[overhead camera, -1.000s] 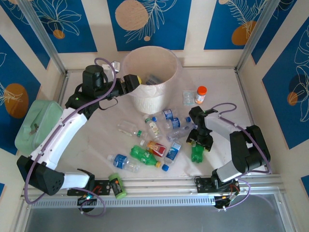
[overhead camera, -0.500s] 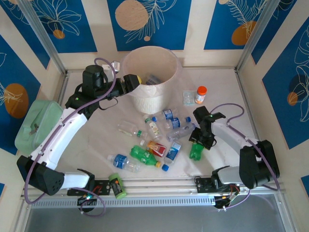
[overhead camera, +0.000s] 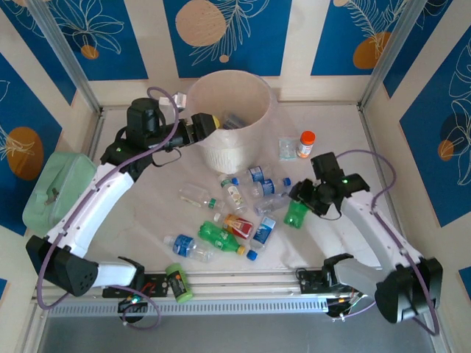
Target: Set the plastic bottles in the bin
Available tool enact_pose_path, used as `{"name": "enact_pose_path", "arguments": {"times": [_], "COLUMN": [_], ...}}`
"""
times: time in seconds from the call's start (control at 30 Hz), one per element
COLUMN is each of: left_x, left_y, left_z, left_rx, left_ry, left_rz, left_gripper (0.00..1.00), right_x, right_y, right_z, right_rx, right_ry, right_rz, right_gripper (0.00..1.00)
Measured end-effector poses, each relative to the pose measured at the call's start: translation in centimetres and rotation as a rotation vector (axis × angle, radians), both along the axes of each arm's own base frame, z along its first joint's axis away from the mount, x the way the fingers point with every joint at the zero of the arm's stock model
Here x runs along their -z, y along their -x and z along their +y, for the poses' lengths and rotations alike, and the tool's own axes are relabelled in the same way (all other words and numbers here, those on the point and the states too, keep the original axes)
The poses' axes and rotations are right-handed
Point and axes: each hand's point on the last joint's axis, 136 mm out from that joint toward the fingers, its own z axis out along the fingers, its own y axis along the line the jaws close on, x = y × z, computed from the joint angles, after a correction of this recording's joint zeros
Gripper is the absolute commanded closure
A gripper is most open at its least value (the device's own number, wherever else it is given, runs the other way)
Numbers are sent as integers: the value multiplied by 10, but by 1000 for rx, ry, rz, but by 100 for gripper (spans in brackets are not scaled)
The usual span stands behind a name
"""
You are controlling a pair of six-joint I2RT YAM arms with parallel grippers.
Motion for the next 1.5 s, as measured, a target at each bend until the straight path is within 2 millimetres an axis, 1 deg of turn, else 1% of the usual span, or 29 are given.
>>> {"name": "enact_pose_path", "arguments": {"times": [0.1, 0.2, 0.3, 0.4, 0.57, 0.63, 0.73, 0.93, 1.13, 1.23, 1.4, 1.5], "left_x": [-6, -12, -11, -2, 19, 25, 31, 30, 34, 38, 42, 44], "left_y": [17, 39, 56, 69, 86, 91, 96, 99, 97, 97, 101, 101], "left_z": [-22, -47, -70, -91, -117, -123, -126, -129, -135, -137, -144, -144], "left_rx": [80, 165, 238, 298, 382, 406, 428, 447, 452, 460, 487, 487], "left_ry": [-19, -45, -70, -100, -156, -174, -194, -205, -218, -223, -220, -223], "left_rz": [-46, -99, -139, -159, -170, -172, -176, -196, -199, -189, -171, -162], "left_gripper": [6, 2, 0, 0, 0, 0, 0, 13, 19, 24, 36, 42], "right_x": [-56, -98, -121, -134, -153, -160, -168, -179, -179, -181, -182, -181], "right_y": [-12, -18, -21, -21, -26, -28, -30, -31, -29, -28, -30, -31], "right_z": [13, 27, 41, 54, 69, 73, 74, 79, 83, 85, 87, 89], "right_rx": [-20, -40, -66, -91, -114, -116, -111, -119, -129, -132, -131, -133], "right_ry": [-102, -196, -271, -322, -384, -404, -426, -458, -469, -477, -484, -481], "right_rz": [-155, -258, -311, -334, -371, -385, -397, -420, -414, -417, -420, -415], "right_gripper": [44, 44, 44, 44, 44, 43, 43, 43, 43, 42, 42, 42]}}
